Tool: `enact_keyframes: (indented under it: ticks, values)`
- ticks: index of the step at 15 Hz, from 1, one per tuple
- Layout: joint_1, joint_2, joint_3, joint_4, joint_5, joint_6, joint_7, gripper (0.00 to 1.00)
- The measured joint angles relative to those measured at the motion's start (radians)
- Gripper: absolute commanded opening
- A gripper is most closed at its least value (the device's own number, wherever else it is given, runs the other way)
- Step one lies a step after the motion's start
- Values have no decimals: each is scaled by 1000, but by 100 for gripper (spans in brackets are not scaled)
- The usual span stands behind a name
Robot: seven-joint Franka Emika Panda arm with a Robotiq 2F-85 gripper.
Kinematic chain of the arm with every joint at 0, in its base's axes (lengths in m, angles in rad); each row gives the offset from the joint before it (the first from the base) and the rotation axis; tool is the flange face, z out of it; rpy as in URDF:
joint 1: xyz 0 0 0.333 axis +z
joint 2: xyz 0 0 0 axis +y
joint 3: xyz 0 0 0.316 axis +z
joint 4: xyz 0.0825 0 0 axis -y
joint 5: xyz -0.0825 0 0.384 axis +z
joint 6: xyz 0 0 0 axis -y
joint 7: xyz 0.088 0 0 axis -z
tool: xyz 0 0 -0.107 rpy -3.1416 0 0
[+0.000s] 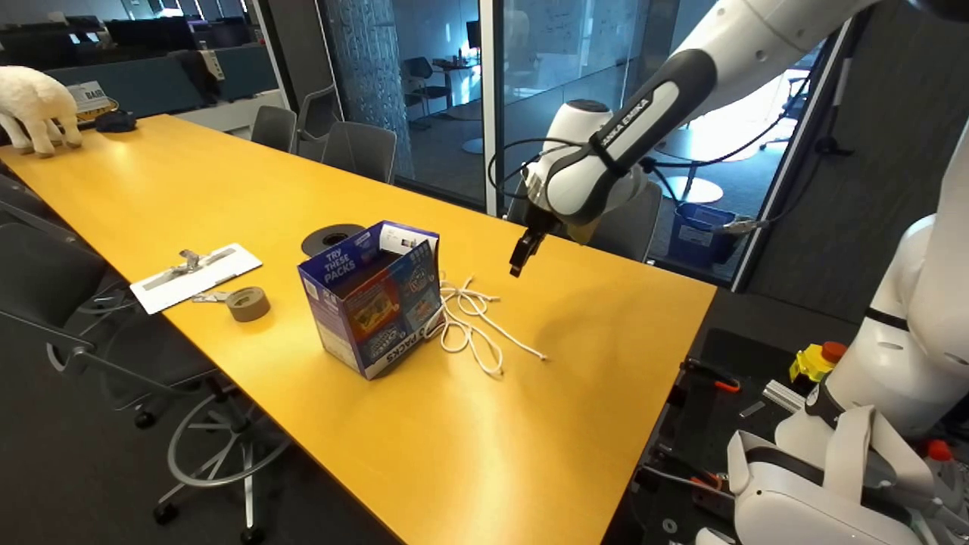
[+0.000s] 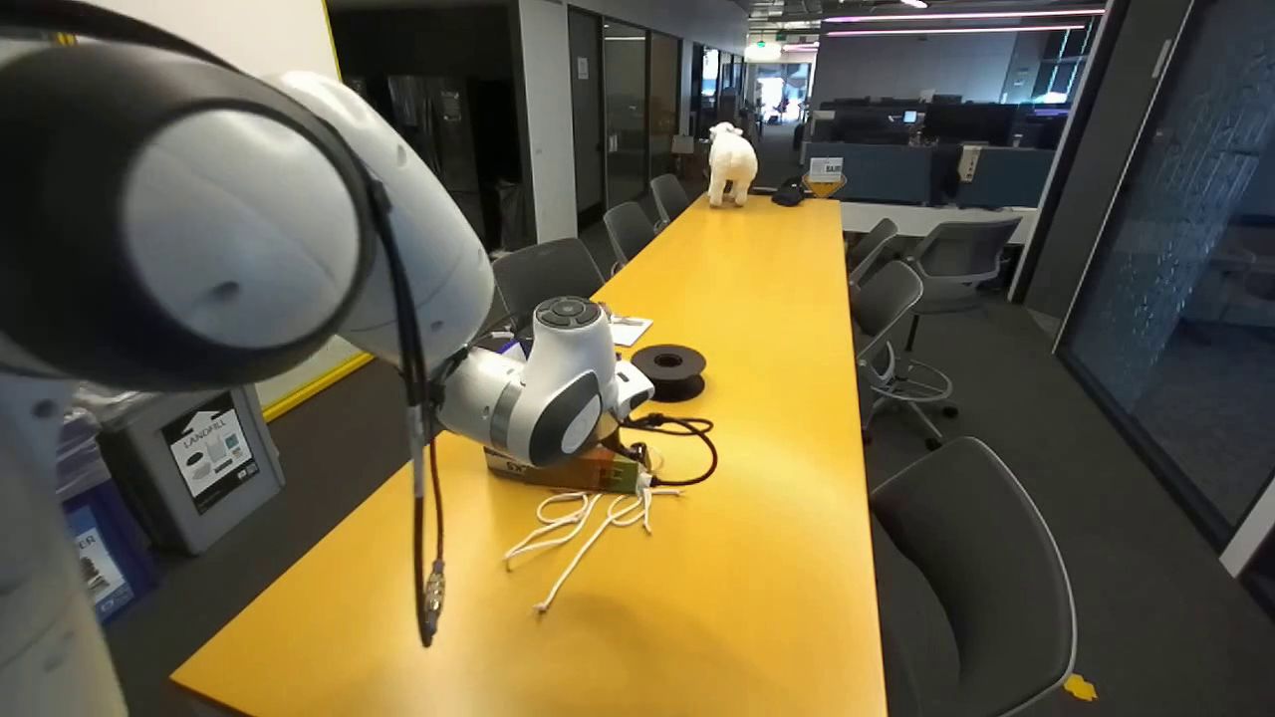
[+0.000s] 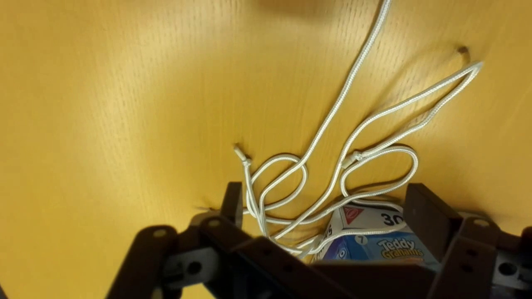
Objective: Place the two white ropes inside the blue box
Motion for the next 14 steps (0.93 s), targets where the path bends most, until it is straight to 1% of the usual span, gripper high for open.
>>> enact_keyframes:
  ticks: [3, 5, 11, 14]
  values:
    - [-45, 163, 59, 142, -6, -1, -7, 100]
    - [-60, 252, 74, 237, -31, -7, -5, 100]
    - [-87, 464, 79, 490, -124, -64, 14, 100]
    - [-94, 546, 77, 602, -138, -92, 26, 100]
